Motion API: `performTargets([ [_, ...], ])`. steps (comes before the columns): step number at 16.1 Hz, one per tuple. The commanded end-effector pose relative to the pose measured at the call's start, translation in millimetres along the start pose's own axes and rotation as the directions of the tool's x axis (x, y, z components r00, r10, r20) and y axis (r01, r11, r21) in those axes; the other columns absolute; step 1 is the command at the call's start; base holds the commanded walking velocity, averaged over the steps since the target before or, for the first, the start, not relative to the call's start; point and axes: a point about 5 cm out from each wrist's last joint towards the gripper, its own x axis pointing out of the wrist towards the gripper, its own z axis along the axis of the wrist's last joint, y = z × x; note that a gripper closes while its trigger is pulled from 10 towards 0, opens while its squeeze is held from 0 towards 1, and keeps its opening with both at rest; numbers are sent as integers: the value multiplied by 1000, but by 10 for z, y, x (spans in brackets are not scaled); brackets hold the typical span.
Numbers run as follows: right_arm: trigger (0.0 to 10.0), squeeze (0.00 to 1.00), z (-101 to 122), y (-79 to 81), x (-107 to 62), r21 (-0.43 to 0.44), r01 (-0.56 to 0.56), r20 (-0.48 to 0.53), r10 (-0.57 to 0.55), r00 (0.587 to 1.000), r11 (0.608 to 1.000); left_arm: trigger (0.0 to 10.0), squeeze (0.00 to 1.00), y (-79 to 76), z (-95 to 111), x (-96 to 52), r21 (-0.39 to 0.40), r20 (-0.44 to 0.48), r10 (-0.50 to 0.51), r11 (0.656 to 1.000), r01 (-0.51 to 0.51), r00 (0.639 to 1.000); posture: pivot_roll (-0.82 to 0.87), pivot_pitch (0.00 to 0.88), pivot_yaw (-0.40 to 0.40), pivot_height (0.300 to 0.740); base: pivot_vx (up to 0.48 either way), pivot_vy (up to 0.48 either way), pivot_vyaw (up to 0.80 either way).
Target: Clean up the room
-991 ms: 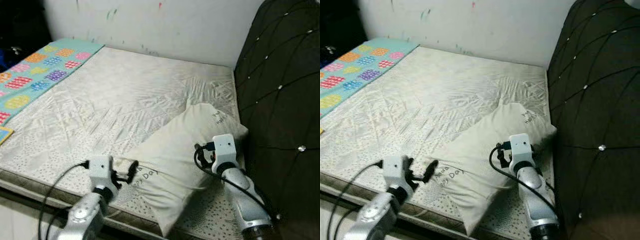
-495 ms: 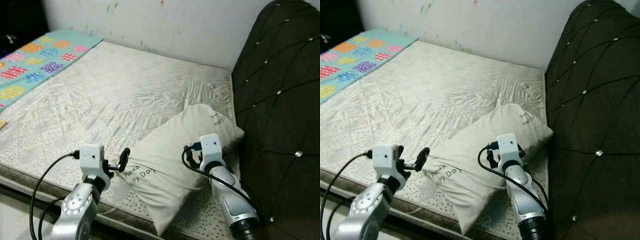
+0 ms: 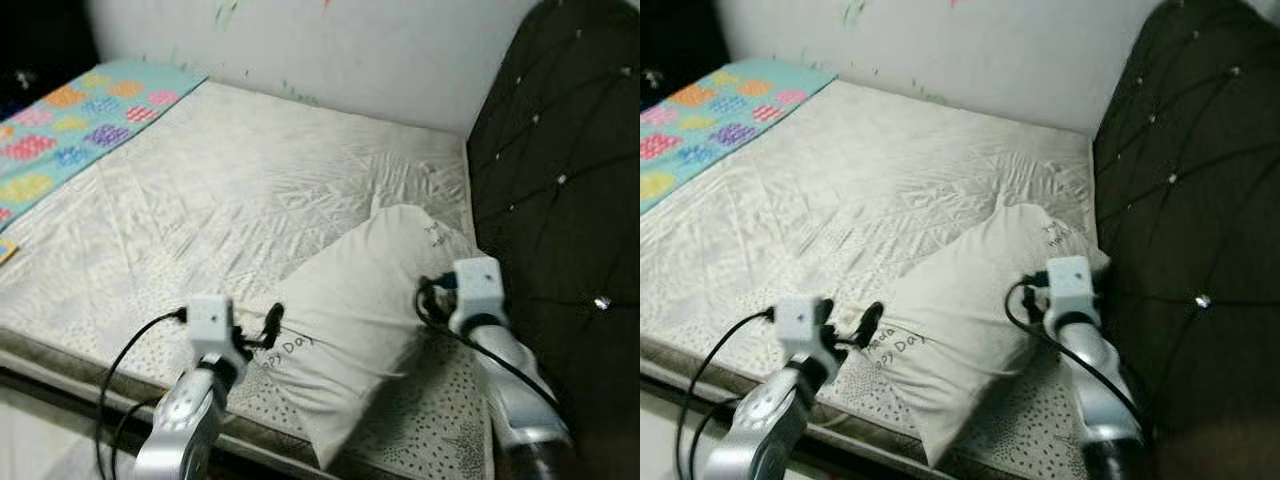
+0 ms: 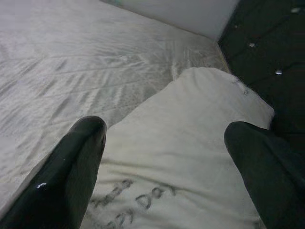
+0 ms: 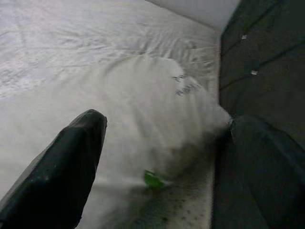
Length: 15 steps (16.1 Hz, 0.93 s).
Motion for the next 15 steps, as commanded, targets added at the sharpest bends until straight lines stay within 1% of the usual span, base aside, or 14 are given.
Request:
performTargets([
  [1, 10000, 0, 43, -19, -15, 3, 10, 8, -10, 1000, 1000, 10000, 0, 26, -13, 30, 11, -3, 5, 1000, -5, 1000, -167, 0, -77, 740, 0, 0, 0],
  [3, 10000, 0, 45, 86, -5, 9, -20, 5, 20, 1000, 1000, 10000, 0, 90, 26, 35, 4, 14, 42, 999, -42, 999, -155, 0, -84, 740, 0, 0, 0],
  [4, 10000, 0, 66, 208, -2, 19, -54, 4, 54, 999, 998, 10000, 0, 135, 31, 9, 1, 20, 60, 998, -60, 998, -149, 0, -75, 740, 0, 0, 0],
  [5, 10000, 0, 87, 264, -10, 22, -67, 9, 67, 998, 998, 10000, 0, 148, 16, -20, 4, 16, 57, 998, -57, 998, -146, 0, -69, 740, 0, 0, 0],
  [7, 10000, 0, 69, 278, -18, 30, -65, 6, 64, 998, 997, 10000, 0, 120, -52, -60, -16, -7, 41, 999, -42, 999, -143, 0, -61, 740, 0, 0, 0],
  [8, 10000, 0, 34, 220, -35, 41, -54, -5, 54, 999, 998, 10000, 0, 50, -80, -56, -26, -13, 25, 999, -25, 1000, -140, 0, -63, 740, 0, 0, 0],
  [9, 10000, 0, 32, 195, -44, 41, -59, -5, 59, 998, 997, 10000, 0, 9, -66, -40, -41, -7, 18, 999, -18, 1000, -139, 0, -59, 740, 0, 0, 0],
  [10, 10000, 0, 33, 184, -46, 43, -58, -4, 58, 998, 997, 10000, 0, -2, -69, -37, -37, -12, 15, 999, -15, 1000, -135, 0, -56, 740, 0, 0, 0],
  [12, 10000, 0, -19, 96, -26, 68, -36, -23, 37, 999, 997, 10000, 0, -26, -45, -43, -31, -13, 7, 1000, -8, 1000, -112, 0, -53, 740, 0, 0, 0],
  [13, 10000, 0, -35, 93, -18, 75, -32, -29, 34, 999, 997, 10000, 0, -19, -36, -52, -26, -14, 7, 1000, -7, 1000, -112, 0, -53, 740, 0, 0, 0],
  [14, 10000, 0, -59, 152, 0, 93, -38, -46, 42, 998, 995, 10000, 0, 35, -7, -91, -13, -12, 13, 1000, -13, 1000, -81, 0, -57, 740, 0, 0, 0],
  [15, 10000, 0, -54, 193, 6, 91, -49, -45, 53, 998, 995, 10000, 0, 59, -4, -104, -9, -13, 17, 1000, -18, 1000, -81, 0, -57, 740, 0, 0, 0],
])
